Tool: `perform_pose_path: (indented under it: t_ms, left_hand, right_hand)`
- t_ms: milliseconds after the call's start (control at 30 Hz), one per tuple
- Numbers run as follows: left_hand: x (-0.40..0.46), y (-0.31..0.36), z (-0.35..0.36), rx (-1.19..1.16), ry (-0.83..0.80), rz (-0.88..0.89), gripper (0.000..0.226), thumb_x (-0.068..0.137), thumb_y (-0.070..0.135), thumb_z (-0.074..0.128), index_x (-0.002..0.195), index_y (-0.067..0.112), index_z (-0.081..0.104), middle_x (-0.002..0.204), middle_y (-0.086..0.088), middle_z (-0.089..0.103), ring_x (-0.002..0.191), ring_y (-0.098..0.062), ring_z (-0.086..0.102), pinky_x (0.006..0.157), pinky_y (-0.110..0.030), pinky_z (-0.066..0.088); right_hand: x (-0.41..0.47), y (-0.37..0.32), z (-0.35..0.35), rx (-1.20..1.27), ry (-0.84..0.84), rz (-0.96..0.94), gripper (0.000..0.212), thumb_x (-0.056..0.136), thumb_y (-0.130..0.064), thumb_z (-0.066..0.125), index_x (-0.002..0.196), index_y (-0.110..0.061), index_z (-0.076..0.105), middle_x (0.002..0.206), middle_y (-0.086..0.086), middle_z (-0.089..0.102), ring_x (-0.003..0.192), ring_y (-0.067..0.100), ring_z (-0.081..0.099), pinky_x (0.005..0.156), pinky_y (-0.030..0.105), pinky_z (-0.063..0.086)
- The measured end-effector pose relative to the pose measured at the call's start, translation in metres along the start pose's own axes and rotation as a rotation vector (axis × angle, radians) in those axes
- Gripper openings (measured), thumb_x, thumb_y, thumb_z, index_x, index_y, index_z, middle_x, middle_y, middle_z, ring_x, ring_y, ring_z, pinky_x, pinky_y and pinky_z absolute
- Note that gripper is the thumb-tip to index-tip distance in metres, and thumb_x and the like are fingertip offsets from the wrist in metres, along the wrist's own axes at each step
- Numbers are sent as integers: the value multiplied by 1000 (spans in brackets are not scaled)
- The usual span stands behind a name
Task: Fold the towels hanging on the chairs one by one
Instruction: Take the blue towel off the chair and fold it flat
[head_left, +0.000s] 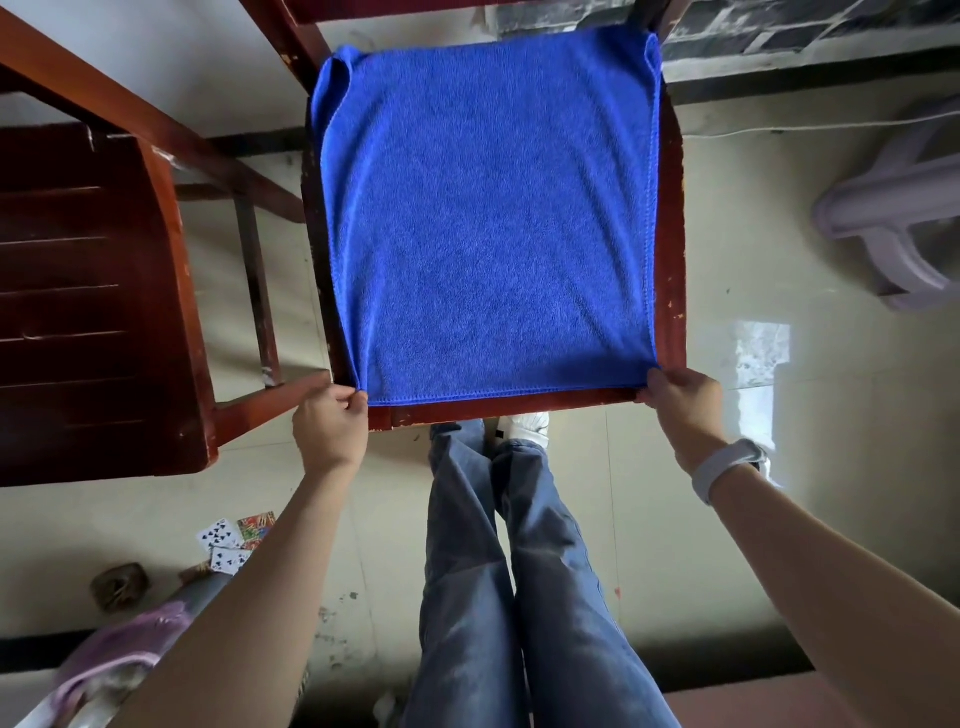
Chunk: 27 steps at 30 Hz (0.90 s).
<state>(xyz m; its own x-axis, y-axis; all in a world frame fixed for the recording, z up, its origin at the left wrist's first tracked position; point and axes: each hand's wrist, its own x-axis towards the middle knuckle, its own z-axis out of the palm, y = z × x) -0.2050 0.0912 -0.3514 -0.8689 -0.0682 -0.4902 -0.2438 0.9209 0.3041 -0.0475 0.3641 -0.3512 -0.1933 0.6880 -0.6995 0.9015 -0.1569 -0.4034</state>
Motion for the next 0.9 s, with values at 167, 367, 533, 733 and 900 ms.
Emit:
perform_pose_path:
  t_ms: [167,367,533,733,900]
  left_hand:
    - [1,-2,-2,-184,-45,-126,20,83,10,65,96,-4,68,95,-21,70,90,-31,66,86,-29,47]
    - [0,2,-1,-165,-93,-109,19,83,11,64,95,-2,67,96,-18,70,91,-30,65,86,-32,47]
    - [5,-1,-7,-435,-193,-265,10,84,8,63,92,2,61,91,-17,66,70,-14,63,84,-33,50]
    - [10,-7,-29,-838,-269,-520,11,84,-5,58,79,5,59,83,-5,61,80,-9,60,93,-30,45]
    - [14,-9,-33,-995,-288,-626,18,86,-6,55,74,8,56,83,-5,59,81,-10,59,92,-29,45]
  right_hand:
    - [8,0,-5,411,-59,190,19,82,4,48,65,-3,50,71,11,48,62,20,57,58,14,53]
    - [6,-7,-7,478,-65,234,21,84,5,50,64,-1,53,69,12,54,50,10,62,58,11,54]
    - [7,-11,-14,457,-88,217,22,85,5,48,65,-1,53,66,12,54,45,7,62,57,12,54]
    - [7,-13,-19,532,-101,239,17,85,7,47,69,2,52,75,11,50,69,18,56,55,11,53]
    - [4,-14,-18,564,-76,272,20,86,7,47,67,1,50,73,11,49,68,16,55,54,11,52]
